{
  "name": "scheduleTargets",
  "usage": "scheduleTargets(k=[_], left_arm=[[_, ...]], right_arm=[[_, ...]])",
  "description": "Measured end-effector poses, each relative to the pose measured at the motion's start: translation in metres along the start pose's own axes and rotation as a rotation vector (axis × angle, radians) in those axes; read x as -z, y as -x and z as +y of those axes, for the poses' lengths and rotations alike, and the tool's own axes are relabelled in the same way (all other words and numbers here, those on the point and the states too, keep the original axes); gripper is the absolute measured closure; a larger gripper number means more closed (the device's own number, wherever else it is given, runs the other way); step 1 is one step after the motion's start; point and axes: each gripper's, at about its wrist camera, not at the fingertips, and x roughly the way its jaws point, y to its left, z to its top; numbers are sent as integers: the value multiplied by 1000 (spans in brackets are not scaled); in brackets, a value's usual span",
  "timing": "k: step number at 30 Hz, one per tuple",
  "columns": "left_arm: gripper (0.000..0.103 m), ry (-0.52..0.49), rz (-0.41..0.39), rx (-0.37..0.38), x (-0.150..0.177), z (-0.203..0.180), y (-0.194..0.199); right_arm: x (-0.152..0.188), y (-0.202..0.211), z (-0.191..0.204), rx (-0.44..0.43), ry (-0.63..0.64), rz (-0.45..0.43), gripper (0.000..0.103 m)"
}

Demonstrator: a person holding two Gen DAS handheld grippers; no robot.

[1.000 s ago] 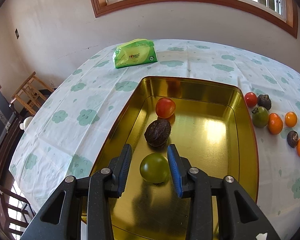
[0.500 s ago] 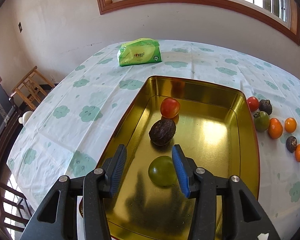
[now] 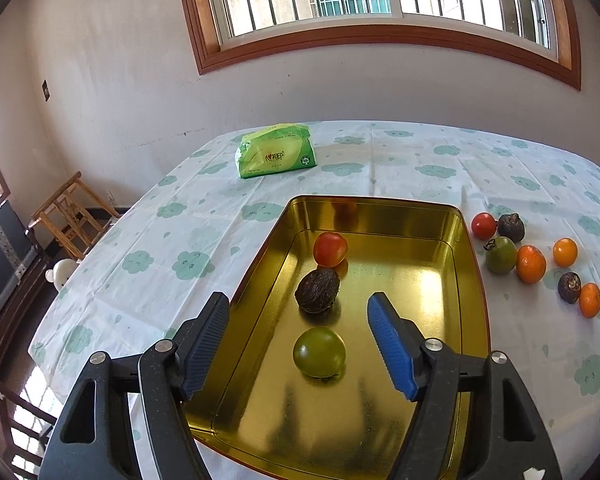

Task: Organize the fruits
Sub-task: 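Lift left gripper back out of the tray, then move right gripper to an orange mandarin and close around it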

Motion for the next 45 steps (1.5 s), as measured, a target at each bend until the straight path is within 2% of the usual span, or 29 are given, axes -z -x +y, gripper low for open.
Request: scheduleTargets(k=[11, 16, 25, 28, 30, 33, 36, 42, 45], left_arm=[[31, 30, -27, 3, 8, 7, 5], [31, 48, -62, 41, 12, 15, 10], [29, 10, -186, 115, 19, 11, 28], [25, 14, -193, 132, 22, 8, 30], [25, 18, -191, 139, 23, 7, 31], [24, 27, -196, 141, 24, 8, 32], [22, 42, -195, 149, 25, 12, 33], [19, 78, -206, 157, 33, 23, 38], [19, 106, -214, 165, 40, 29, 39]], right_arm=[[0, 0, 0, 2, 0, 0, 0], [0, 0, 1, 3, 0, -1, 0], [0, 0, 0, 2, 0, -1, 0], [1, 1, 1, 7, -1, -4, 0], [4, 11, 3, 8, 8, -40, 0], [16, 34, 14, -77, 20, -124, 0], [32, 52, 36, -152, 58, -161, 0], [50, 75, 84, -334, 127, -159, 0], [54, 82, 105, -365, 169, -157, 0]])
